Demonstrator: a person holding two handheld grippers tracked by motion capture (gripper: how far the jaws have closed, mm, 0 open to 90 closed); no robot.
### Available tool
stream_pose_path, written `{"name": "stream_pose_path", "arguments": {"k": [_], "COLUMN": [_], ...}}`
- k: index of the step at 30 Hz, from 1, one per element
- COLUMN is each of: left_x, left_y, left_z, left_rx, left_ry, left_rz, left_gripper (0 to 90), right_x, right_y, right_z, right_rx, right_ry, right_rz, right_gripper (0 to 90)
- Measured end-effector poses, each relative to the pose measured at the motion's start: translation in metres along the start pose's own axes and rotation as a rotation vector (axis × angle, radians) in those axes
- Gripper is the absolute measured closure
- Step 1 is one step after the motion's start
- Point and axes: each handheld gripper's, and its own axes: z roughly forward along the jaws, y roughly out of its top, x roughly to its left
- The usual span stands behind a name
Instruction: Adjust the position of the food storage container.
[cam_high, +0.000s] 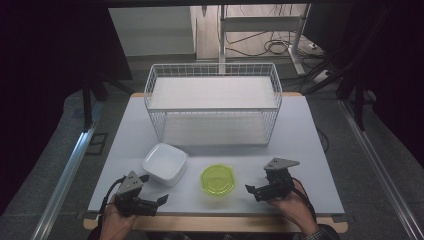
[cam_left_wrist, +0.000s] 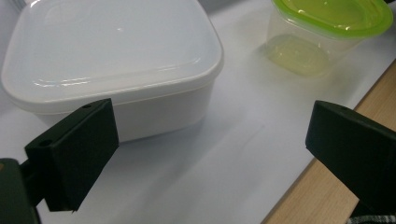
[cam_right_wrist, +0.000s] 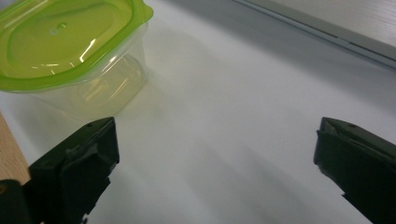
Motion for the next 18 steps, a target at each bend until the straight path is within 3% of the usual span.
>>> {"name": "stream_pose_path", "arguments": {"k": [3,7,11,18], "left_x": [0.0001,-0.0035,-0.0051,-0.0055], "left_y": [-0.0015,-0.0026,-0.0029,-0.0025], "left_z": [0.002,0.006,0.0089,0.0082], "left_rx": [-0.004,0.024,0.052,0.049], "left_ry": [0.014,0.051,0.055,0.056], "left_rz": [0.017,0.075,0.088,0.087], "left_gripper": [2.6,2.6,2.7,2.6], "right_x": [0.0008,-0.0001,-0.0018,-0.0003], "right_y": [0.0009,0.002,0.0023,0.0042], "right_z": [-0.0003,-0.0023,-0.0041,-0.0037], "right_rx": [0.001,-0.02,-0.023,-0.008], "right_ry": [0.0,-0.001,-0.006,0.003], "right_rz": [0.007,0.033,0.046,0.04], "right_gripper": [4.7,10.2,15.0,19.7]}}
